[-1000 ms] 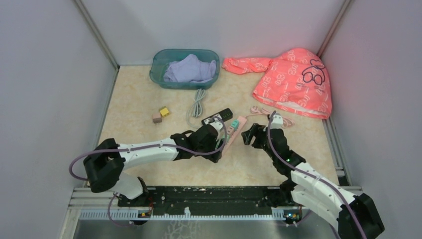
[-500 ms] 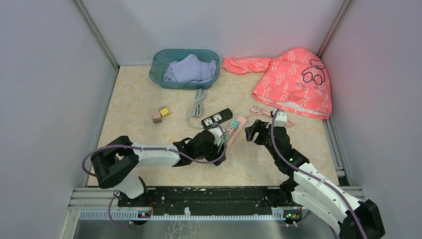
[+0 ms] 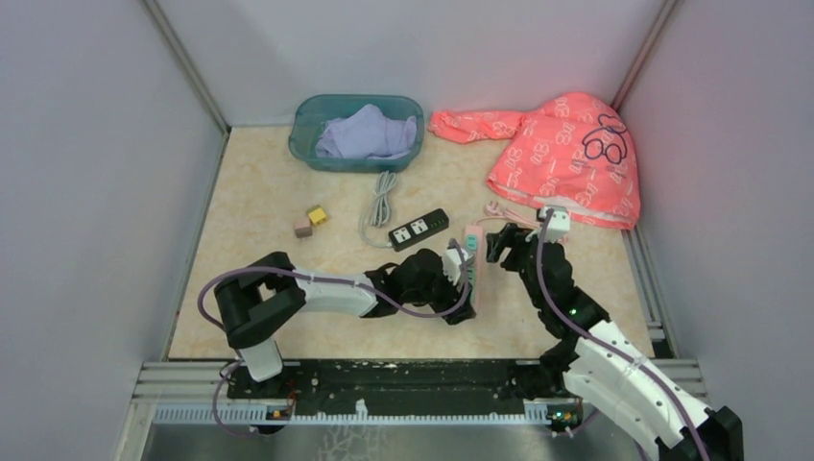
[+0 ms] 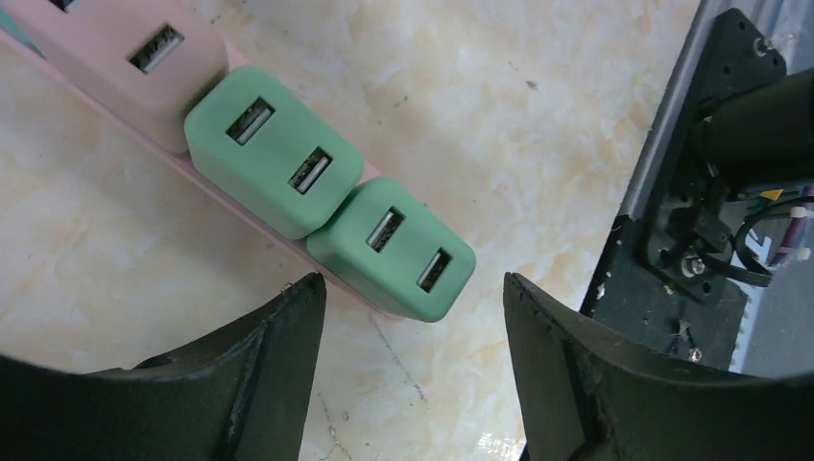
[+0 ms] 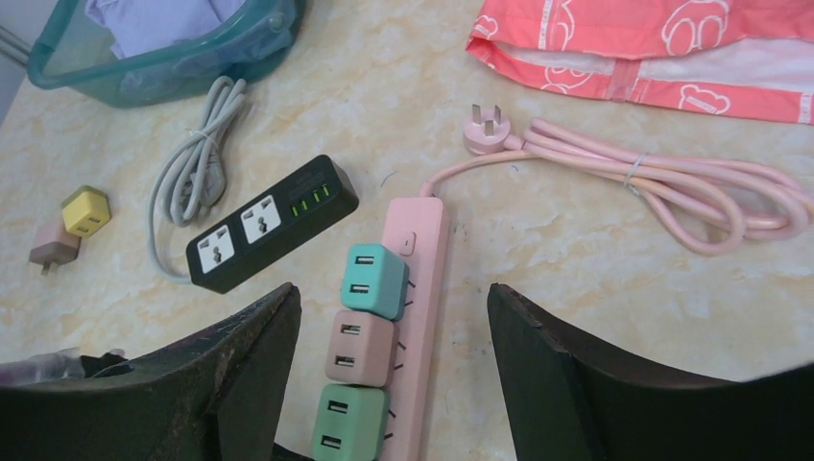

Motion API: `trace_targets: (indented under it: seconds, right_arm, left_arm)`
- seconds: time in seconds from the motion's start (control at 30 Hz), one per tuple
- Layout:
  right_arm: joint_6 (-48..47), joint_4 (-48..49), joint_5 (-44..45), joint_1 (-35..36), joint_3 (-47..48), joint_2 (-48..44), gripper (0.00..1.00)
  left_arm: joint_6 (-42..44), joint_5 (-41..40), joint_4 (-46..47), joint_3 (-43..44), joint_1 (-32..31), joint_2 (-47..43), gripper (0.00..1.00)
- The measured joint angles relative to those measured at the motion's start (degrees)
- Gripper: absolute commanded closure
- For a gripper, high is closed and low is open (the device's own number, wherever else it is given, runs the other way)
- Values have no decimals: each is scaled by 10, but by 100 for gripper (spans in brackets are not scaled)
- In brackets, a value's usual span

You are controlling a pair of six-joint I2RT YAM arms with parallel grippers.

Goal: Insert the plug

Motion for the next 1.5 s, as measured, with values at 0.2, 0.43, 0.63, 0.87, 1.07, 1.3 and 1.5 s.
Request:
trace_targets:
  seconds: [0.2, 0.43, 0.63, 0.87, 1.07, 1.3, 1.5]
  right_arm:
    - [-29, -12, 8, 0, 6, -1, 28]
    - [-57, 1, 8, 0, 16, 3, 28]
    - [-66, 10, 0, 0, 16, 26, 28]
    - [-71, 16, -14, 0, 16, 31, 28]
    - [-80, 18, -26, 0, 16, 31, 28]
    - [-88, 19, -27, 0, 15, 31, 28]
    - [-92, 21, -28, 0, 15, 31, 28]
  left_arm:
    - [0, -12, 0, -4, -2, -29, 22]
    - [16, -84, -61, -24, 18, -155, 19]
    - [50, -114, -130, 9, 116, -155, 18]
    - [107, -120, -187, 120, 213, -51, 17]
    - [160, -116, -236, 202, 241, 42, 17]
    - [187, -101, -290, 226, 243, 92, 19]
    - [183, -80, -308, 212, 243, 89, 33]
